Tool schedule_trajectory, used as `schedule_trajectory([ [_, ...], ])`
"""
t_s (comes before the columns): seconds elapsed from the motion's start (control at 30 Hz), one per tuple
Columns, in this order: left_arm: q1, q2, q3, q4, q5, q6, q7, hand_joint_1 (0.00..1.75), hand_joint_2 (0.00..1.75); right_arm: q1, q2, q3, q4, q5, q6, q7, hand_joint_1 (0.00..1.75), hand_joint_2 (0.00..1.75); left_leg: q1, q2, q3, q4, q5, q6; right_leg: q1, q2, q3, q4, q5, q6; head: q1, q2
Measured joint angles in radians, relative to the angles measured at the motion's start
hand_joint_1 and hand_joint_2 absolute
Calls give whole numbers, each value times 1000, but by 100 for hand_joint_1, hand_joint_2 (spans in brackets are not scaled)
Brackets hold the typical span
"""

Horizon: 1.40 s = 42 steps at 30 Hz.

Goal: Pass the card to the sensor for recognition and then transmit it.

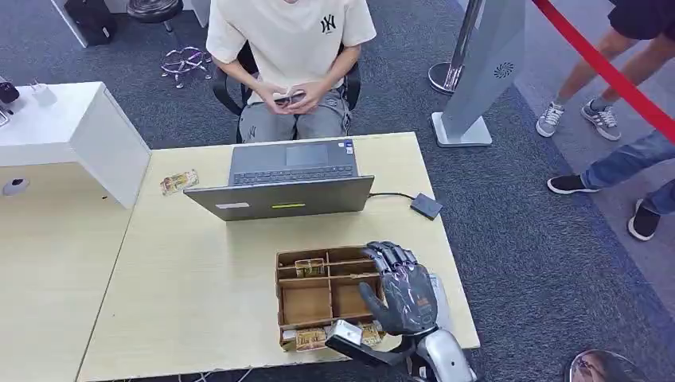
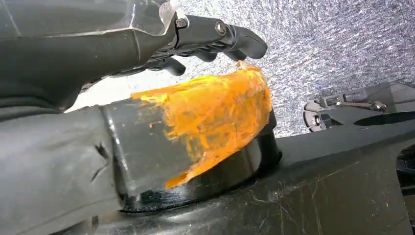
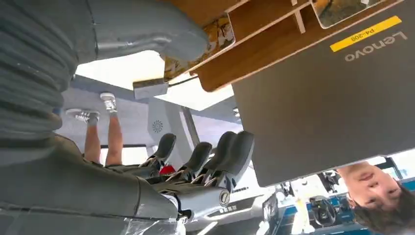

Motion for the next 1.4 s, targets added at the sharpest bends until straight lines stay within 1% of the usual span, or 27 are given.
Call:
schedule_trajectory([
  [0.03,0,0,0,0,0,0,-2,0,0,-1,0,0,2,-2,0,0,68,175,0,0,0,0,0,0,0,0,0,0,0,0,0,0],
  [0.1,0,0,0,0,3,0,-2,0,0,-3,0,0,8,-2,0,2,61,175,0,0,0,0,0,0,0,0,0,0,0,0,0,0],
  [0.17,0,0,0,0,3,0,-3,0,0,-6,-1,0,16,-4,0,5,66,175,0,0,0,0,0,0,0,0,0,0,0,0,0,0],
  [0.2,0,0,0,0,3,0,-3,0,0,-9,-1,0,22,-5,0,6,66,175,0,0,0,0,0,0,0,0,0,0,0,0,0,0],
  [0.23,0,0,0,0,3,0,-3,0,0,-11,-1,0,26,-5,0,8,61,175,0,0,0,0,0,0,0,0,0,0,0,0,0,0],
  [0.33,0,0,0,0,5,0,-5,0,0,-15,-2,0,37,-6,0,10,66,175,0,0,0,0,0,0,0,0,0,0,0,0,0,0],
  [0.37,0,0,0,0,5,0,-5,0,0,-17,-3,0,40,-6,0,10,65,175,0,0,0,0,0,0,0,0,0,0,0,0,0,0],
  [0.5,0,0,0,0,6,0,-5,0,0,-22,-3,0,53,-8,0,11,66,175,0,0,0,0,0,0,0,0,0,0,0,0,0,0],
  [0.6,0,0,0,0,6,0,-5,0,0,-27,-4,0,64,-9,0,14,77,175,0,0,0,0,0,0,0,0,0,0,0,0,0,0],
  [0.63,0,0,0,0,6,0,-5,0,0,-28,-4,0,67,-9,0,14,87,175,0,0,0,0,0,0,0,0,0,0,0,0,0,0],
  [0.67,0,0,0,0,6,0,-5,0,0,-30,-4,0,70,-9,0,14,94,175,0,0,0,0,0,0,0,0,0,0,0,0,0,0],
  [0.7,0,0,0,0,6,0,-5,0,0,-32,-4,1,74,-9,0,14,94,175,0,0,0,0,0,0,0,0,0,0,0,0,0,0],
  [0.77,0,0,0,0,5,0,-5,0,0,-35,-4,1,80,-9,0,14,145,175,0,0,0,0,0,0,0,0,0,0,0,0,0,0],
  [0.8,0,0,0,0,5,0,-5,0,0,-37,-4,2,84,-9,0,14,145,175,0,0,0,0,0,0,0,0,0,0,0,0,0,0],
  [0.87,0,0,0,0,6,0,-5,0,0,-39,-4,2,89,-9,0,17,166,175,0,0,0,0,0,0,0,0,0,0,0,0,0,0],
  [0.9,0,0,0,0,6,0,-5,0,0,-39,-4,2,92,-9,0,17,171,175,0,0,0,0,0,0,0,0,0,0,0,0,0,0],
  [0.97,0,0,0,0,6,0,-5,0,0,-40,-4,2,95,-9,0,17,175,175,0,0,0,0,0,0,0,0,0,0,0,0,0,0],
  [1.4,0,0,0,0,9,-3,-12,0,0,-49,-9,2,100,-16,0,19,175,175,0,0,0,0,0,0,0,0,0,0,0,0,0,0],
])
